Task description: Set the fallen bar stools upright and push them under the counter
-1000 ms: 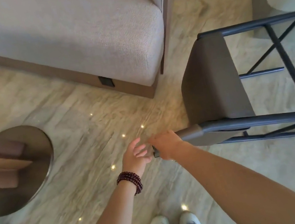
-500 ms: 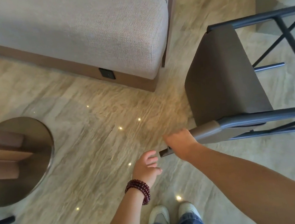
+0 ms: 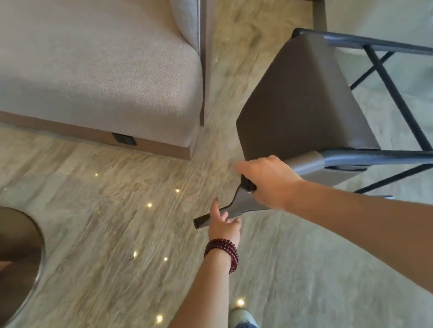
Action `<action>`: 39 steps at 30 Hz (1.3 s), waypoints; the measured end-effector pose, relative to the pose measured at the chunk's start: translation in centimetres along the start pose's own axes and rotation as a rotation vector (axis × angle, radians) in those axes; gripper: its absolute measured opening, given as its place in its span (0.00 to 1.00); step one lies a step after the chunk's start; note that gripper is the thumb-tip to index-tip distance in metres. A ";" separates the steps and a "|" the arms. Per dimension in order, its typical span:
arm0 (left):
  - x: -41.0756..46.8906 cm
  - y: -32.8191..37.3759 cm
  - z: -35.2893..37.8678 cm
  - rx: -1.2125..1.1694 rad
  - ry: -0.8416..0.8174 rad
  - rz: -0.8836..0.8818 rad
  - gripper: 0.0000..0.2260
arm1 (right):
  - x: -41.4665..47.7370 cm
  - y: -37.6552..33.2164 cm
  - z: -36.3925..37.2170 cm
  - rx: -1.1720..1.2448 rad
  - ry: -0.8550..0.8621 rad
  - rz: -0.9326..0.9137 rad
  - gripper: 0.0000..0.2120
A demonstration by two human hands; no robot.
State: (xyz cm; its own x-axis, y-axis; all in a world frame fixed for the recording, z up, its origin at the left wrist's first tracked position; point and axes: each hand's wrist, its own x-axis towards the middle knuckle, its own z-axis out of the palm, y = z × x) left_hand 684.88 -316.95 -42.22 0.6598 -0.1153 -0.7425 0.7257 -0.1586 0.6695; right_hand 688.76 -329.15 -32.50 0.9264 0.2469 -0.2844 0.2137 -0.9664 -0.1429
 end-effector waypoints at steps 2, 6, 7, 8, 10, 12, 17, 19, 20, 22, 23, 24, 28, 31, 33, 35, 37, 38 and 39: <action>-0.7 2.4 0.1 0.227 0.048 0.113 0.21 | -1.5 1.0 -2.4 0.042 0.027 0.045 0.10; -3.2 6.2 1.0 0.441 0.184 0.346 0.11 | -4.7 2.9 -6.9 0.173 0.138 0.142 0.07; -3.9 7.1 1.4 0.447 0.215 0.400 0.10 | -5.5 3.3 -8.0 0.208 0.172 0.154 0.07; -4.6 7.9 1.9 0.460 0.240 0.448 0.10 | -6.4 3.7 -8.9 0.242 0.202 0.161 0.07; -6.1 9.5 2.9 0.486 0.279 0.531 0.09 | -8.4 4.4 -10.9 0.298 0.254 0.178 0.08; -7.6 11.1 4.0 0.533 0.303 0.597 0.09 | -10.4 5.3 -12.7 0.343 0.298 0.214 0.08; -11.1 15.6 7.8 0.692 0.339 0.804 0.08 | -14.9 8.1 -17.1 0.479 0.429 0.341 0.12; -12.4 17.7 9.8 0.736 0.332 0.845 0.09 | -16.5 9.8 -18.8 0.505 0.486 0.390 0.13; -13.0 18.7 10.8 0.765 0.318 0.869 0.09 | -17.4 10.8 -19.7 0.517 0.505 0.417 0.13; -14.3 20.6 13.2 0.829 0.283 0.927 0.10 | -19.2 12.9 -21.2 0.539 0.540 0.468 0.14; -14.9 21.4 14.4 0.861 0.269 0.959 0.10 | -20.1 14.0 -21.8 0.546 0.561 0.489 0.15; -15.5 22.1 15.6 0.894 0.261 0.992 0.10 | -21.0 15.1 -22.3 0.554 0.581 0.507 0.16; -17.8 24.3 20.1 0.972 0.254 1.133 0.09 | -24.4 19.3 -24.1 0.557 0.662 0.550 0.17; -19.6 25.6 23.5 1.029 0.246 1.206 0.08 | -27.0 22.5 -25.4 0.548 0.700 0.586 0.17; -21.0 26.2 25.8 0.972 0.229 1.231 0.06 | -28.9 24.5 -26.0 0.565 0.716 0.613 0.17; -21.8 26.7 28.4 0.902 0.167 1.274 0.06 | -30.8 26.7 -26.8 0.569 0.735 0.645 0.17; -21.9 26.9 30.2 1.009 0.057 1.271 0.12 | -32.6 28.7 -27.5 0.572 0.757 0.677 0.17; -21.5 26.7 30.8 1.112 0.002 1.236 0.14 | -33.5 29.6 -27.8 0.576 0.773 0.692 0.17; -20.9 26.5 31.1 1.226 -0.041 1.177 0.15 | -34.6 30.5 -28.1 0.580 0.786 0.709 0.17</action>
State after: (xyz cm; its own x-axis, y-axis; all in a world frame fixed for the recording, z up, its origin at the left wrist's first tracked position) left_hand 684.26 -349.22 -9.56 0.6721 -0.7345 0.0937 -0.6946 -0.5815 0.4236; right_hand 671.91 -369.21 -0.41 0.7603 -0.6310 0.1542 -0.4027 -0.6441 -0.6503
